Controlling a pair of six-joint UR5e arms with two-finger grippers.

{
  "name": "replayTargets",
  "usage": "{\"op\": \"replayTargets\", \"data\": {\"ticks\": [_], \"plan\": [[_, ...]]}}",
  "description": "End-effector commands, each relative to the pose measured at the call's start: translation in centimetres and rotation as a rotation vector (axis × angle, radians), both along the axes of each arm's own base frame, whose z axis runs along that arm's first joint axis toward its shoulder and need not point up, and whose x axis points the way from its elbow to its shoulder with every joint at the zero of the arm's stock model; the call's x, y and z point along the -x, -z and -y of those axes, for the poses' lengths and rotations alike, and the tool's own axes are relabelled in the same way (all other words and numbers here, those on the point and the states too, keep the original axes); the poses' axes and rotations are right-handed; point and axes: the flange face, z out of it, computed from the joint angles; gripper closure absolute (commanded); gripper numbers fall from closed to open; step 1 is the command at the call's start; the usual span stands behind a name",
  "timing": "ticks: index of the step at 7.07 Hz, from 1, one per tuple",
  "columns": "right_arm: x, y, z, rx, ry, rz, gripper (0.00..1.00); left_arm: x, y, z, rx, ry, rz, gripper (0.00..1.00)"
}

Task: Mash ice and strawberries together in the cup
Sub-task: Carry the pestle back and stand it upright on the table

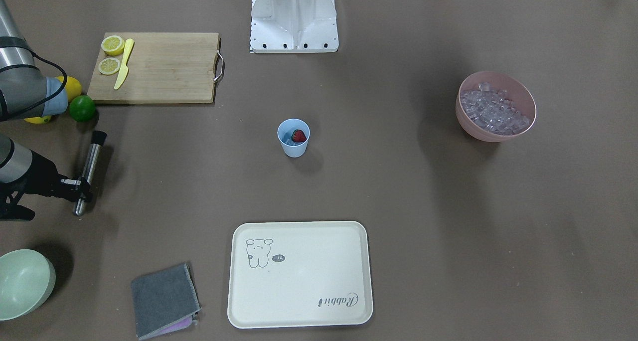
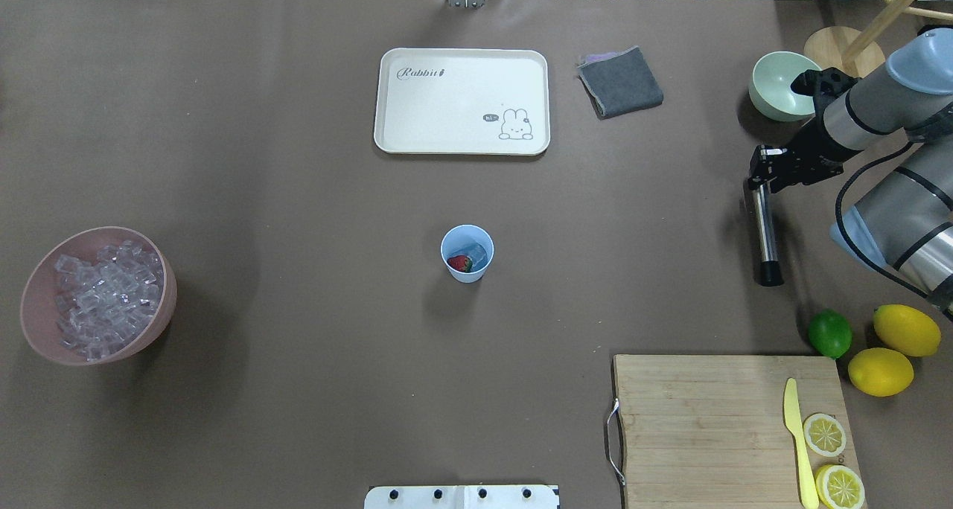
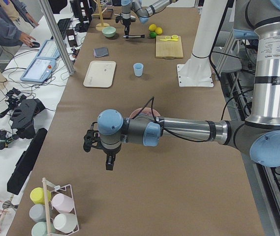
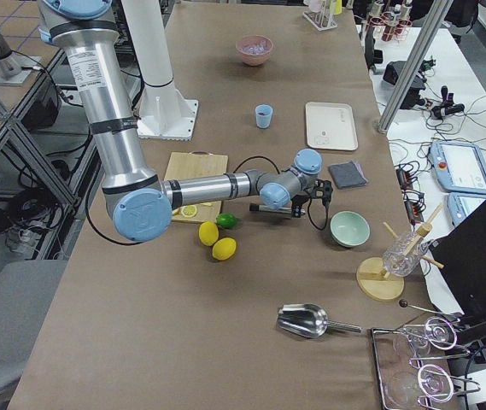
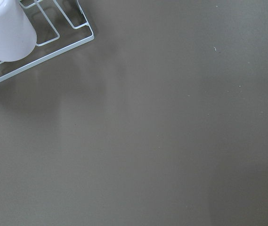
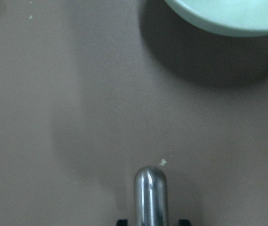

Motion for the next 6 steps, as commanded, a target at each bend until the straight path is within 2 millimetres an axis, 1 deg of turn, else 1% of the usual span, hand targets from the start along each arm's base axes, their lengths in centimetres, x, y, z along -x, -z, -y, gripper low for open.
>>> {"op": "replayTargets", "data": {"ticks": [1,2,3,4,5,6], "plan": [[-0.4,1.6,0.2,-0.034,-0.011,0.007,0.00,0.0,0.0,0.1,0.000,0.000,0.002,0.03],[-3.0,2.6,1.0,-0.056,-0.052,0.015,0.00,-0.1,-0.1,0.1,0.003,-0.001,0.002,0.03],[-7.4,3.0,1.9,-0.066,-0.111,0.020,0.00,0.0,0.0,0.0,0.002,0.000,0.000,0.03],[-11.5,2.3,2.9,-0.127,-0.090,0.011,0.00,0.0,-0.2,0.0,0.005,0.000,0.000,0.03],[-15.4,1.3,3.6,-0.137,-0.056,-0.014,0.00,-0.1,-0.3,0.0,0.006,-0.001,0.000,0.03],[-20.1,0.5,4.1,-0.151,-0.040,-0.030,0.00,-0.1,-0.3,0.1,0.006,-0.001,0.002,0.03]]}}
